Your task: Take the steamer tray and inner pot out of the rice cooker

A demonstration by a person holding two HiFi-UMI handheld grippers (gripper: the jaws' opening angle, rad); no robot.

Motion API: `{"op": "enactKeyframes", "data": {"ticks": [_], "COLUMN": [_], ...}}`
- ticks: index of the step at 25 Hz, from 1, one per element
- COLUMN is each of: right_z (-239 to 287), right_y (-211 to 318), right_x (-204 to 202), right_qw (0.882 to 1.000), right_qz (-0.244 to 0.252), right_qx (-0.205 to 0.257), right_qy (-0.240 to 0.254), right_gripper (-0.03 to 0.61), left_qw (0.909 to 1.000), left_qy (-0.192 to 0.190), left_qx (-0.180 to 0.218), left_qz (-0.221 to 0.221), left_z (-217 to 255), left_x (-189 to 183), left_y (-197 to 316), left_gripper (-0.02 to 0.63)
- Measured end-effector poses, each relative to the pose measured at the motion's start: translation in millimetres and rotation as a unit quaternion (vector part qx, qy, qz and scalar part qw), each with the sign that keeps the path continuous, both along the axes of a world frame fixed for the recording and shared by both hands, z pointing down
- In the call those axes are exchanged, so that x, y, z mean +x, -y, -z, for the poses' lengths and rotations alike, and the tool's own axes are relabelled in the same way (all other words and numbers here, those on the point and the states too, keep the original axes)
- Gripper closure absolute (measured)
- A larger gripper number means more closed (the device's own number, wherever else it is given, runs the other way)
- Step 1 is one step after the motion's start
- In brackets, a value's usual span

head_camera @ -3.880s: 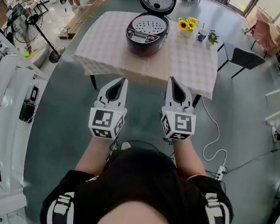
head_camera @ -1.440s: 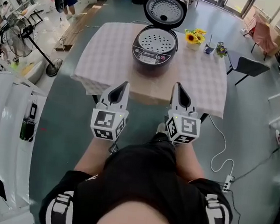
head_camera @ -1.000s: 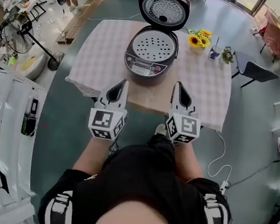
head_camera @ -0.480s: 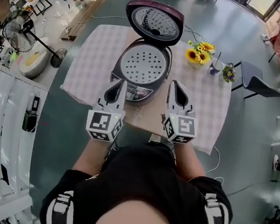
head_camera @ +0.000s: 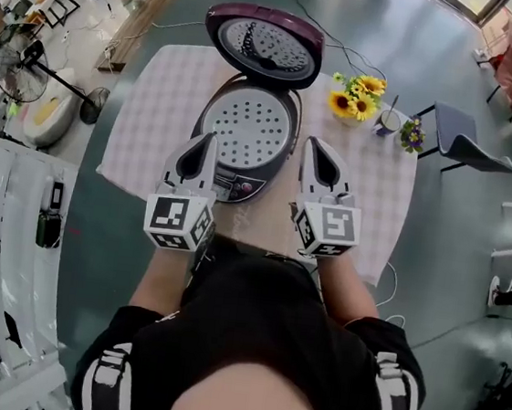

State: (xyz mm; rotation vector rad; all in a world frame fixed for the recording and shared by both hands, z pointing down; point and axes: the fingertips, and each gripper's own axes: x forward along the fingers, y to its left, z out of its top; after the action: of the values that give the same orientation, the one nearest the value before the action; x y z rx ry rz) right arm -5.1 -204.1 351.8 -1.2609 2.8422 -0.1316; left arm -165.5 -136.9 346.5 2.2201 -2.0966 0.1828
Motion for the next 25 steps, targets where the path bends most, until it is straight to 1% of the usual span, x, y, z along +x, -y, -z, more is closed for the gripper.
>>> {"op": "enactKeyframes", "data": {"ticks": [4, 7, 10, 12, 17, 21, 23, 25], "right_z": [-4, -4, -7, -7, -8, -9, -6, -5], "right_y": [14, 23, 26, 30, 35, 33, 30, 28], "right_x": [-9, -21, -35, -45, -58, -61, -63, -67], "right_qw": [1.000, 0.998, 0.996, 0.994, 0.991, 0.989, 0.990, 0.991], "right_qz": [-0.029, -0.064, -0.093, -0.108, -0.132, -0.142, -0.139, -0.129], "right_qx": [-0.001, -0.001, -0.010, -0.011, -0.007, 0.001, 0.001, -0.001], "right_qy": [-0.010, -0.013, -0.015, -0.015, -0.020, -0.033, -0.032, -0.031], "right_gripper": [0.581, 0.581, 0.581, 0.581, 0.581, 0.581, 0.581, 0.581], "left_qw": [0.9994, 0.9976, 0.9947, 0.9932, 0.9922, 0.9930, 0.9929, 0.9916], "left_qy": [0.010, 0.018, 0.016, 0.014, 0.006, -0.013, -0.022, -0.023], "left_qx": [0.008, -0.003, -0.008, -0.010, -0.010, -0.009, -0.014, -0.019], "left_qz": [-0.032, -0.066, -0.101, -0.116, -0.124, -0.117, -0.116, -0.126], "left_z": [-1, -6, -7, -6, -10, -17, -20, -20], "left_x": [-17, -32, -47, -60, -86, -97, -101, -101], "left_y": [28, 50, 64, 73, 83, 79, 77, 76], "left_gripper": [0.611, 0.611, 0.611, 0.611, 0.611, 0.611, 0.611, 0.609]}}
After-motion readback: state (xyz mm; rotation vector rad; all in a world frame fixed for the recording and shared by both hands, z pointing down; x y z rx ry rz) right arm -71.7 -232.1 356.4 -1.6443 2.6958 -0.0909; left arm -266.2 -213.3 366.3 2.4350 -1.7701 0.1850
